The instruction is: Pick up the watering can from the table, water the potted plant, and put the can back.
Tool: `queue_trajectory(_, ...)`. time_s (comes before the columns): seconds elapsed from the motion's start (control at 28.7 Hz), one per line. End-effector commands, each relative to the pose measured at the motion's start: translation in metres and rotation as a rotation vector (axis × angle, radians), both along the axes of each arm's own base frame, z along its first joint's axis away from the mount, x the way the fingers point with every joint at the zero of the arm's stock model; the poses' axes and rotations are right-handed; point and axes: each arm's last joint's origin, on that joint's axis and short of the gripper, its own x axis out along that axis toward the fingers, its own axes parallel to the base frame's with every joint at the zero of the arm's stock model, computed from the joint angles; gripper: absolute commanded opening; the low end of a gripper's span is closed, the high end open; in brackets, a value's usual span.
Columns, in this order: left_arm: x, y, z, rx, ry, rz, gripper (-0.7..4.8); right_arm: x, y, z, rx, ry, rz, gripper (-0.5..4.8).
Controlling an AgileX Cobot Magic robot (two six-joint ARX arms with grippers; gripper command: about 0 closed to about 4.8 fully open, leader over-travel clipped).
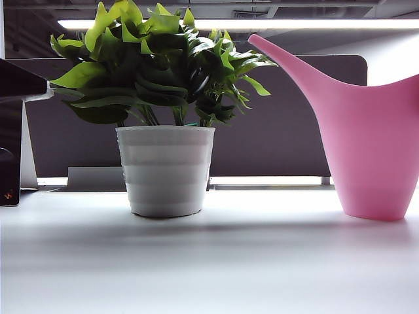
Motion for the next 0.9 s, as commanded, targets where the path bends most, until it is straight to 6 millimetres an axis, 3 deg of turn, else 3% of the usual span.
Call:
queue_trajectory(0.03,-0.0001,-0.0002,0.001,-0.005,-0.006,-0.005,-0.05,0.0003,0.0002,0.0039,0.003,-0.031,0.003,4.79)
queue_trajectory(0.1,-0.0001,-0.0002,0.001,-0.005,-0.006,-0.005,-0.05,0.0003,0.0002,0.004,0.002,-0.032,0.002,4.79)
queue_trajectory(0.14,-0.0001,-0.0002,0.001,-0.005,-0.006,-0.005,-0.05,0.0003,0.0002,0.004,0.002,-0.032,0.002,4.22)
queue_trajectory(0.28,-0.0001,-0.0002,0.001,-0.005,-0.006,-0.005,-0.05,0.0003,0.0002,0.0038,0.003,-0.03,0.003,2.79)
queue_trajectory(0.45,-0.0001,-0.0002,0.001,-0.005,-0.006,-0.005,-0.05,0.0003,0.0002,0.0039,0.003,-0.031,0.004,2.58)
queue_trajectory(0.52,-0.0001,-0.0002,0.001,-0.005,-0.006,-0.005,-0.05,0.0005,0.001,0.0039,0.002,-0.03,0.029,1.98)
queue_trajectory(0.59,-0.0001,-0.0002,0.0009,-0.005,-0.006,-0.005,-0.05,0.0007,0.0016,0.0039,0.002,-0.03,0.05,1.95)
queue_trajectory(0.9,-0.0001,-0.0002,0.0008,-0.004,-0.004,-0.005,-0.05,0.0007,0.0018,0.0037,0.002,-0.028,0.055,0.84)
